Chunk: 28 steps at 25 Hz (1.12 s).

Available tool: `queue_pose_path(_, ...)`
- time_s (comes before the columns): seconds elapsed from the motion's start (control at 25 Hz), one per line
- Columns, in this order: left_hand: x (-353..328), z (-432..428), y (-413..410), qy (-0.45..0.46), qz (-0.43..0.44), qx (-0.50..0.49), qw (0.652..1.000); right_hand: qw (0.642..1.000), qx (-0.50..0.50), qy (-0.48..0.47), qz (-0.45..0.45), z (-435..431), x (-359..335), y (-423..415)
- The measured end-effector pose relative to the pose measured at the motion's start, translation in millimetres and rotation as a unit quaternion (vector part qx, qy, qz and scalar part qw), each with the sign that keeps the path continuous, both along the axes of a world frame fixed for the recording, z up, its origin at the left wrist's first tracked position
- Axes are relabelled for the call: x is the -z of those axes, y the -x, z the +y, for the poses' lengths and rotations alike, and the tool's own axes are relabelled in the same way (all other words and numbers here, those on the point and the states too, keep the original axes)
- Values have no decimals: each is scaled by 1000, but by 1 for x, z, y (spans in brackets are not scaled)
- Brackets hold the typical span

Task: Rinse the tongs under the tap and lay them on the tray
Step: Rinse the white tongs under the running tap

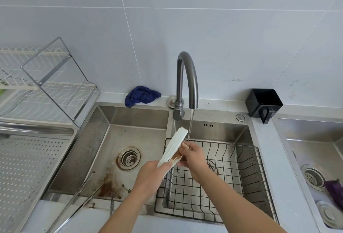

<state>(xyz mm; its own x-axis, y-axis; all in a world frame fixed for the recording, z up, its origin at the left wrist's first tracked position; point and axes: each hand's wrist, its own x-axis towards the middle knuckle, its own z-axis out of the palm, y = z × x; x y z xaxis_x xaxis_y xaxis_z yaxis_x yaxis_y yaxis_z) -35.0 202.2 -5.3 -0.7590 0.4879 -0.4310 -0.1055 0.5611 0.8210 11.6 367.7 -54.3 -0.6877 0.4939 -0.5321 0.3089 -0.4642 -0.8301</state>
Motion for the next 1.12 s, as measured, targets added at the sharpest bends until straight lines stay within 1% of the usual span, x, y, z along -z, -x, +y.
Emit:
queue_pose_path(0.12,-1,0,0,1,11,1,1000,1000,10,-5,8,0,-4,3)
queue_pose_path(0.2,-3,1,0,-1,16,5,1000,999,-6,-35,7,-7,-6,6)
queue_pose_path(0.32,-4,3,-2,-4,10,11,1000,995,48,-79,-38,-6,-3,11)
queue_pose_path(0.4,-4,3,-2,0,9,7,1000,996,52,-55,-42,0,-2,12)
queue_pose_path(0.52,-4,1,4,-4,1,-15,1000,1000,2,12,21,-3,-6,6)
queue_pose_path(0.56,-4,0,5,-2,-1,-15,1000,999,2,18,34,-3,-4,4)
queue_pose_path(0.64,-4,1,4,-2,0,-3,1000,999,42,8,22,1,-2,6)
queue_pose_path(0.72,-5,4,2,8,17,7,1000,997,64,30,19,3,-2,7)
queue_pose_path(0.84,-3,10,9,16,39,-5,999,996,26,70,46,-5,-6,2)
queue_pose_path(0.88,-3,11,11,22,48,-1,999,996,15,69,45,-6,-4,1)
queue_pose_path(0.96,-3,14,11,31,59,16,998,998,25,51,38,-1,-3,4)
queue_pose_path(1.04,-1,19,9,24,52,15,998,997,50,45,23,6,-2,8)
queue_pose_path(1.12,1,20,9,6,32,-4,999,996,47,60,37,3,-4,8)
